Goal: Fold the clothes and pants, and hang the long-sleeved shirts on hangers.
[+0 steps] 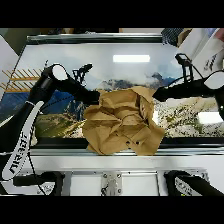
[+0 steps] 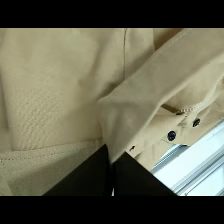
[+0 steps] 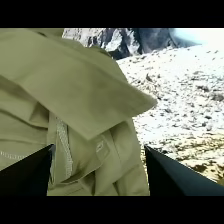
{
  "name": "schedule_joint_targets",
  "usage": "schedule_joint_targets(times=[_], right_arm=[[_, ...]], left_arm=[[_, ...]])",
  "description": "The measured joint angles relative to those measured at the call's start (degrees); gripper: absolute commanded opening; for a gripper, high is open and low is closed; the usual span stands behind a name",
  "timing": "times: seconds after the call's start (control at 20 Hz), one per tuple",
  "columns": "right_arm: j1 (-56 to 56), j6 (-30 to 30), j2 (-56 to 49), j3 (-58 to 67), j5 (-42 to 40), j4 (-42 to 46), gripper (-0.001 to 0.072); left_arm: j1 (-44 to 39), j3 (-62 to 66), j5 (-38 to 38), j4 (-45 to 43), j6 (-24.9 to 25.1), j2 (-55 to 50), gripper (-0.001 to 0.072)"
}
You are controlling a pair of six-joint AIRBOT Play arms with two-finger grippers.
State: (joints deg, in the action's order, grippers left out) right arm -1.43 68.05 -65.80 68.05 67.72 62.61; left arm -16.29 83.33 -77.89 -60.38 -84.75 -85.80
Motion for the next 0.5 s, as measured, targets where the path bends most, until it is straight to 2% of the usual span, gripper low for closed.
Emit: schedule_joint_targets(times=[0.1, 0.4, 0.45, 0.5], right_arm=[[2.03, -2.29, 1.46, -3.45, -2.84, 0.52, 0.0471], [10.95, -5.75, 2.36, -6.88, -12.61, 10.38, 0.0478], [12.02, -6.01, 2.10, -7.02, -13.57, 12.52, 0.0497], [12.92, -6.16, 1.64, -7.13, -14.38, 14.29, 0.0565]], left_arm=[[0.00, 0.00, 0.02, 0.00, 0.00, 0.00, 0.0013], [0.00, 0.00, 0.04, 0.00, 0.00, 0.00, 0.0013], [0.00, 0.00, 0.04, 0.00, 0.00, 0.00, 0.0013], [0.00, 0.00, 0.04, 0.00, 0.00, 0.00, 0.0013]])
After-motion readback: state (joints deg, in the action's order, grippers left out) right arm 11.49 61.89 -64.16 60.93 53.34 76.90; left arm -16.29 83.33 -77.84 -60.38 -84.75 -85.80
